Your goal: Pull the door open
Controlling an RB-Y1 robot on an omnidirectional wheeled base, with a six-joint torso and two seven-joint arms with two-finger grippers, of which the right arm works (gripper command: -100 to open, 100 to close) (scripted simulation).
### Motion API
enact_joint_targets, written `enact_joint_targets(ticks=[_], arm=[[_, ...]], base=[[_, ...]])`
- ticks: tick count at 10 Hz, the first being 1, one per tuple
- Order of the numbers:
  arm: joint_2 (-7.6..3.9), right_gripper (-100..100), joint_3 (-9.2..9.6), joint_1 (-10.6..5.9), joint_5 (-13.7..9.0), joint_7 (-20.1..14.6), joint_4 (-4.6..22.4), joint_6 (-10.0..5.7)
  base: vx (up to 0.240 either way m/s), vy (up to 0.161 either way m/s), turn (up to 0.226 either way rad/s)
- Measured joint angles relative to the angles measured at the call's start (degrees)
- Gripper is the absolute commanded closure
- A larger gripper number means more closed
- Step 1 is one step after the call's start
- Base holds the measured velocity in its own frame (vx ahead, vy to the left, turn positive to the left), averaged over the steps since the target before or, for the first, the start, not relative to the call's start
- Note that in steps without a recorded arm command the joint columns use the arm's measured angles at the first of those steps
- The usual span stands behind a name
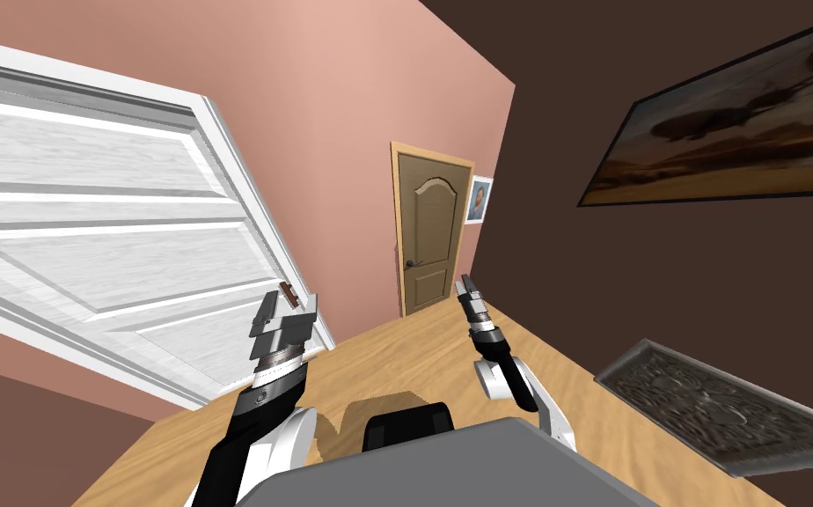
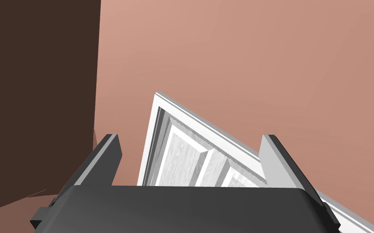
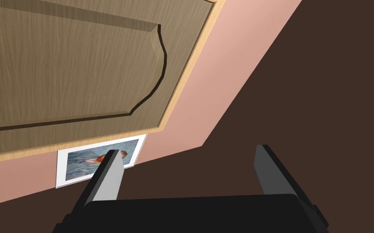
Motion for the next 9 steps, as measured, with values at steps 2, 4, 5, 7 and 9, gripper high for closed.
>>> enact_joint_targets(ticks=[2,4,5,7,9], arm=[[-0.55,-100,0.05,-0.44,0.4,-0.9,2.3,-0.47],[-1.39,-100,-0.30,-1.58,0.6,-2.0,5.5,-1.03],[-1.86,-100,-0.37,-1.56,0.7,-2.6,6.4,-1.25],[-2.62,-100,-0.66,-2.60,0.9,-3.6,9.9,-2.28],[-3.60,-100,-0.92,-3.30,1.1,-4.9,12.4,-2.53]], base=[[0.095,0.006,0.041],[0.093,0.008,0.044],[0.113,0.007,0.041],[0.105,0.006,0.048],[0.095,0.007,0.044]])
